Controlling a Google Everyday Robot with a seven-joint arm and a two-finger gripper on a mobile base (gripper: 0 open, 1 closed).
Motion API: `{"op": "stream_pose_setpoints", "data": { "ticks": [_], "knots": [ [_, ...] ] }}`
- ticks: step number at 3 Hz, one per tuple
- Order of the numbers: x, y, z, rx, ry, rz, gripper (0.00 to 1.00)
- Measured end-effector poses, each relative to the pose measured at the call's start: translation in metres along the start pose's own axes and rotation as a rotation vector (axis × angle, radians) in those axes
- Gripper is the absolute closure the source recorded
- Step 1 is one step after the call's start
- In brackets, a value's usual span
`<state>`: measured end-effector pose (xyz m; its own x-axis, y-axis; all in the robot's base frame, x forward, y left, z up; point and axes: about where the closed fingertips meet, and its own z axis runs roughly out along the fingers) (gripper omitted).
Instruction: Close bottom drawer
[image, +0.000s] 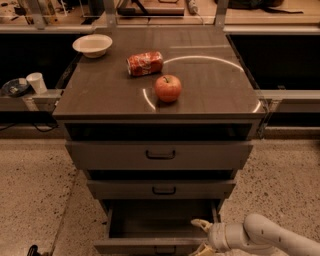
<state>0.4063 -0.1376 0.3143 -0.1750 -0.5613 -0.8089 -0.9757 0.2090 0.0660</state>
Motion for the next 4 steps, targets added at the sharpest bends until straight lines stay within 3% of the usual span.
{"op": "stream_pose_setpoints", "data": {
  "ticks": [2,3,4],
  "knots": [
    [0.04,0.011,0.028,-0.062,-0.071,-0.08,0.72],
    [0.079,0.027,0.058,-0.085,-0.02,-0.107,0.93],
    [0.103,0.026,0.075,-0.052,0.047,-0.116,0.71]
  ]
}}
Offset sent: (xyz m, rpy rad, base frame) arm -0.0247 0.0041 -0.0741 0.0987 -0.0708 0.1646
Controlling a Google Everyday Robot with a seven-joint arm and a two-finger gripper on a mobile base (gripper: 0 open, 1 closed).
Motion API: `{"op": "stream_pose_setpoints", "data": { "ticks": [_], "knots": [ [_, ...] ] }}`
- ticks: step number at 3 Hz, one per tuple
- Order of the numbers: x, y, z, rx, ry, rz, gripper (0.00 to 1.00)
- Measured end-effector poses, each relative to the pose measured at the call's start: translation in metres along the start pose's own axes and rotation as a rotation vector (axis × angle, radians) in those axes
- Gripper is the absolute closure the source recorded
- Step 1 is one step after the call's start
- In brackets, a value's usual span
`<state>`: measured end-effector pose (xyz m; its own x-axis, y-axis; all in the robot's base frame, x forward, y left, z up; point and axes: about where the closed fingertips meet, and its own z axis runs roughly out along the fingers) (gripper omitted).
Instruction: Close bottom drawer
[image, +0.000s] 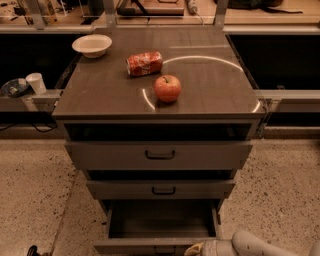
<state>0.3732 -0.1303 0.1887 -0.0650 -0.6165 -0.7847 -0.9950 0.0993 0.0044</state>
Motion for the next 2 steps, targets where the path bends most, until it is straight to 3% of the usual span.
{"op": "stream_pose_setpoints", "data": {
  "ticks": [2],
  "knots": [
    [0.018,-0.017,0.018,0.132,0.131,0.018,0.25]
  ]
}}
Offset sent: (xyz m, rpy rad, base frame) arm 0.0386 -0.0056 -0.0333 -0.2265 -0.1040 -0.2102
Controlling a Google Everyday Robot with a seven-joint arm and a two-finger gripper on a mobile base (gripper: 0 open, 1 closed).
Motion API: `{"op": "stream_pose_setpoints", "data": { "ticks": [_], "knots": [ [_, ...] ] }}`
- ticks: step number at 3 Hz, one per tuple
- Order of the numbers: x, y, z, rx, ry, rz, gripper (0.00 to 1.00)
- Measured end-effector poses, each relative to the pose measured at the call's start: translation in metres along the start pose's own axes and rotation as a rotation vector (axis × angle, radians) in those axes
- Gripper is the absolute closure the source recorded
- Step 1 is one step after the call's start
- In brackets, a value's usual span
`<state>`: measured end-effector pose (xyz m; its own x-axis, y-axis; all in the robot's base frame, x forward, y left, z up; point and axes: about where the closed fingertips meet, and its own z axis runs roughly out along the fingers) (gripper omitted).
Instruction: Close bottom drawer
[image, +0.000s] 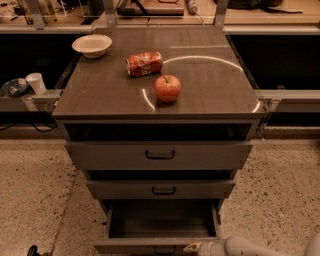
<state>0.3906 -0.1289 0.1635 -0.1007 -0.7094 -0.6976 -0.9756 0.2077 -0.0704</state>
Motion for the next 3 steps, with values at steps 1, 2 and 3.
{"op": "stream_pose_setpoints", "data": {
  "ticks": [1,2,3],
  "knots": [
    [0.007,-0.02,0.006,0.085,0.027,0.05,0.03],
    [0.005,-0.042,0.005,0.162,0.033,0.079,0.0],
    [0.005,-0.042,0.005,0.162,0.033,0.079,0.0]
  ]
}}
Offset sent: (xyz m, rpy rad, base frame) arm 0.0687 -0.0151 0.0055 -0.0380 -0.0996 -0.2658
